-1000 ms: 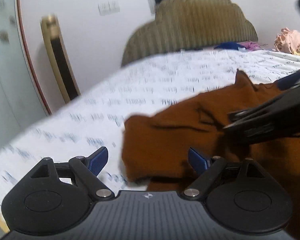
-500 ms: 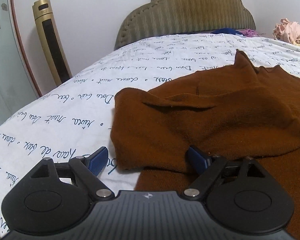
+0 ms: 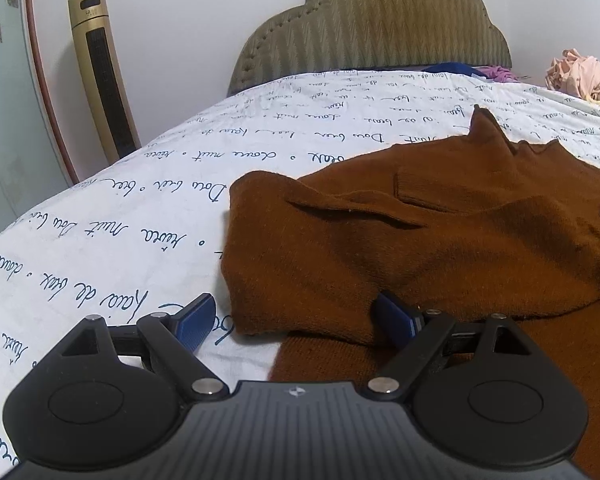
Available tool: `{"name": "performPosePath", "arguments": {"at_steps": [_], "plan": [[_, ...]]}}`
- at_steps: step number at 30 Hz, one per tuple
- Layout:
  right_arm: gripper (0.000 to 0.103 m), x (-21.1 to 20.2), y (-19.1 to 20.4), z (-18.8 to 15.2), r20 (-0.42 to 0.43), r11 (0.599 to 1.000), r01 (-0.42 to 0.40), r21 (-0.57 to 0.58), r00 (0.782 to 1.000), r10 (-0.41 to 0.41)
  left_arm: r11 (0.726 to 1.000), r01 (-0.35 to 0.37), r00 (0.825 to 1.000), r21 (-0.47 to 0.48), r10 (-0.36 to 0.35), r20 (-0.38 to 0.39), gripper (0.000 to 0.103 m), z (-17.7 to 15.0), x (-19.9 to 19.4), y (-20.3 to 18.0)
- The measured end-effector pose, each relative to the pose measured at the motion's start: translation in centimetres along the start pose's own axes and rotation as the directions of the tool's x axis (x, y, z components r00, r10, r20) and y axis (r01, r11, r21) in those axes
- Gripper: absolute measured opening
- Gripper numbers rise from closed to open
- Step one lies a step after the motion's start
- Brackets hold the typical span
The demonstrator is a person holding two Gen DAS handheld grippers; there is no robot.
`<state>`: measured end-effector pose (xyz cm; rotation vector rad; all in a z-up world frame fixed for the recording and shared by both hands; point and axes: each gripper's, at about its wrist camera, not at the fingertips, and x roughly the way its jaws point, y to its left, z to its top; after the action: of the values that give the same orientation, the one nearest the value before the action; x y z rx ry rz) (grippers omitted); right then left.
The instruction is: Fold small clothes
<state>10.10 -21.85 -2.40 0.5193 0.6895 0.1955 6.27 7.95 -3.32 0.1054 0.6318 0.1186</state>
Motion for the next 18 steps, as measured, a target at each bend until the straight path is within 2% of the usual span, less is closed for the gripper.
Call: {"name": "performPosePath", "arguments": {"at_steps": [2, 3, 4, 6, 8, 10, 14, 18], "plan": [[0.046, 1.0, 1.7, -0.2, -0.033, 0.994, 0.020, -0.104, 0.999, -0.023, 1.000, -0.005, 1.000, -0.014, 0.005, 0.010, 0.088, 0.1, -0.5, 0.3], [0.037, 1.2, 2.5, -0.2, -0.037, 0.988, 0.035, -0.153, 0.998, -0.041, 1.000, -0.006, 0.999, -0.007, 0.006, 0.032, 0.088, 0.1, -1.1, 0.3], [0.013, 1.3, 3.2, -0.1, -0.033, 0.978, 0.054, -0.199, 0.998, -0.062, 1.000, -0.001, 0.998, 0.012, 0.001, 0.057, 0.088, 0.1, -1.7, 0.1], [0.011, 0.6, 4.5, 0.5, -0.002, 0.965, 0.067, -0.253, 0.998, -0.069, 0.996, 0.023, 0.994, 0.090, -0.033, 0.106, 0.088, 0.3, -3.0, -0.8], [0.011, -0.2, 5.3, 1.8, 0.040, 0.957, 0.074, -0.279, 0.997, -0.065, 0.980, 0.042, 0.989, 0.193, -0.068, 0.130, 0.088, 0.6, -3.6, -2.3], [0.011, -1.0, 6.3, 3.3, 0.091, 0.949, 0.092, -0.303, 0.994, -0.067, 0.969, 0.029, 0.986, 0.246, -0.068, 0.152, 0.089, 1.0, -3.6, -3.6], [0.011, -2.4, 7.0, 5.1, 0.197, 0.920, 0.181, -0.347, 0.973, -0.117, 0.978, 0.042, 0.990, 0.203, -0.067, 0.121, 0.090, 2.9, -2.0, -4.2], [0.011, -3.1, 4.9, 6.2, 0.221, 0.930, 0.198, -0.309, 0.966, -0.132, 0.987, 0.017, 0.994, 0.163, -0.034, 0.103, 0.090, 4.3, -0.6, -4.4]]}}
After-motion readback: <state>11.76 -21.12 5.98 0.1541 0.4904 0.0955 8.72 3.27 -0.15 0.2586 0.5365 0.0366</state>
